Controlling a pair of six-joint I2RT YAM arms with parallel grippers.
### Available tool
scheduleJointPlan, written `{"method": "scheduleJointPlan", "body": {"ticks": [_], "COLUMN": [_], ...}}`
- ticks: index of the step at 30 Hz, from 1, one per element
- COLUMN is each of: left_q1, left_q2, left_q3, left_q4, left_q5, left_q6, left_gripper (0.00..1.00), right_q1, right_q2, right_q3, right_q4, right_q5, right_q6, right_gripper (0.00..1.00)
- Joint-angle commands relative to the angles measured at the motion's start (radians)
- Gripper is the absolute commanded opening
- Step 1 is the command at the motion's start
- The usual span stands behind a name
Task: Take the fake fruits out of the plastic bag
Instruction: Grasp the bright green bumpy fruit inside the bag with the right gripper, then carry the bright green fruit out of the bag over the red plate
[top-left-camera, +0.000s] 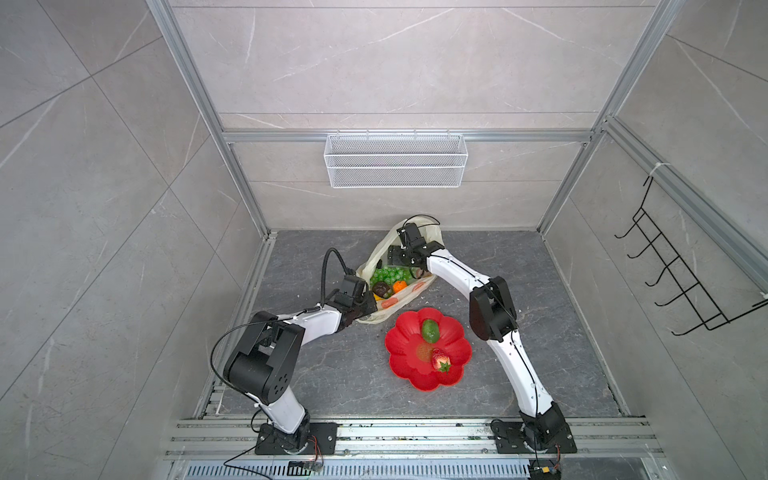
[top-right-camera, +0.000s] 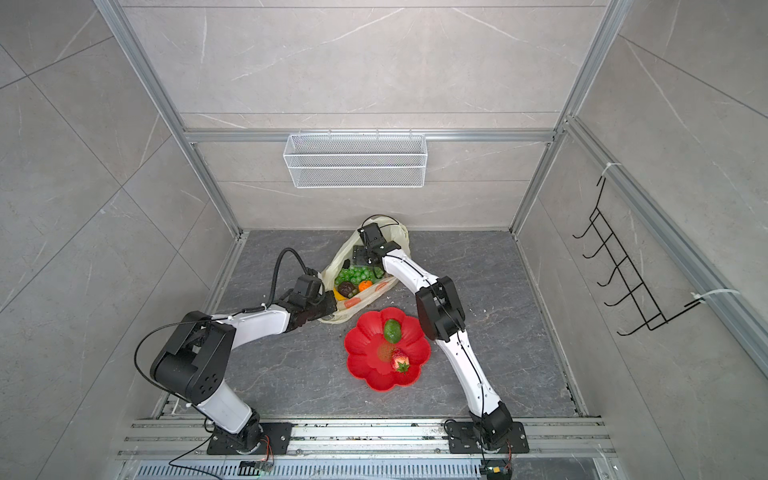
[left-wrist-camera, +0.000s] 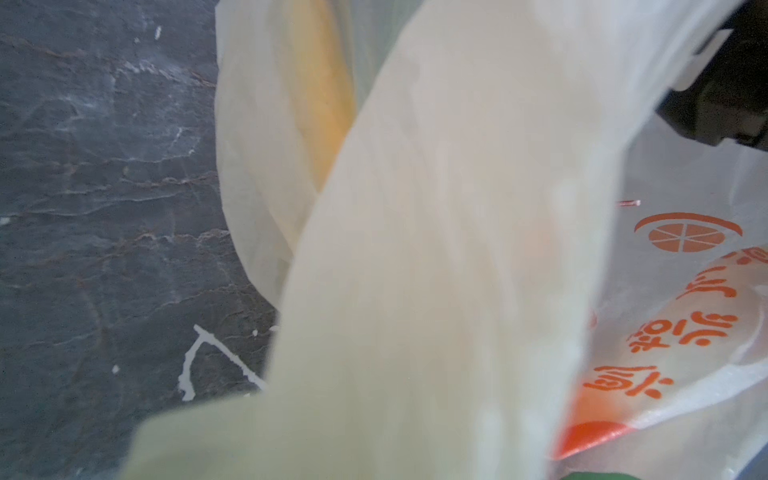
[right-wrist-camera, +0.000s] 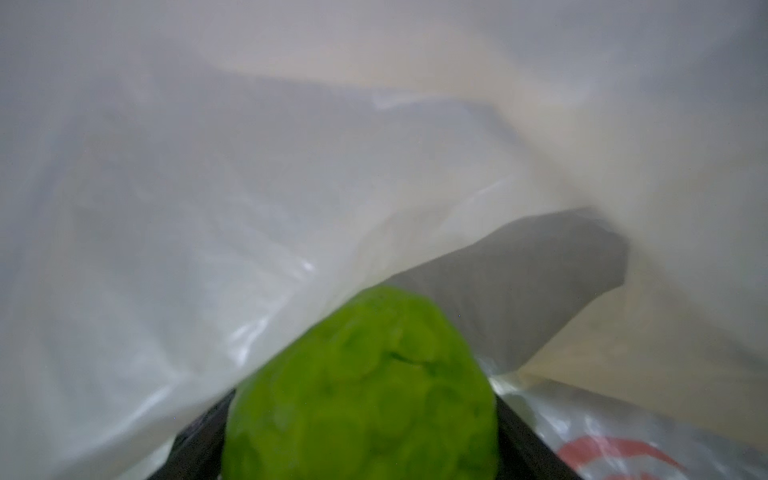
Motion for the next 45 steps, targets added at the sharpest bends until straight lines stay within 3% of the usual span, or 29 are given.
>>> {"method": "scheduleJointPlan", "body": {"ticks": [1,22,31,45], "left_q1": [0.003,0.003,0.003,0.003], "left_q2": [-0.003,-0.006,-0.013,-0.018], "left_q3": [0.007,0.008,0.006,0.009], "left_q4": [0.013,0.01,0.013,0.006], "left_q5": [0.014,0.008,0.012,0.019], "left_q6": [-0.004,0.002,0.007,0.007], "left_gripper": [0.02,0.02,0.02,0.02], "right_q1": [0.006,0.08,0.117,0.349], "right_q2": [-0.107,-0.548,-0.603,-0.935], "right_q3": [-0.059,-0.627,-0.709,-1.032], "right_q4": [0.001,0.146,0.138,0.026], "right_q5": [0.028,0.056,0.075,0.242], "right_q6": [-0.038,-0.081,-0.076,-0.067], "right_gripper": [0.78,0.79,0.78,0.78]}}
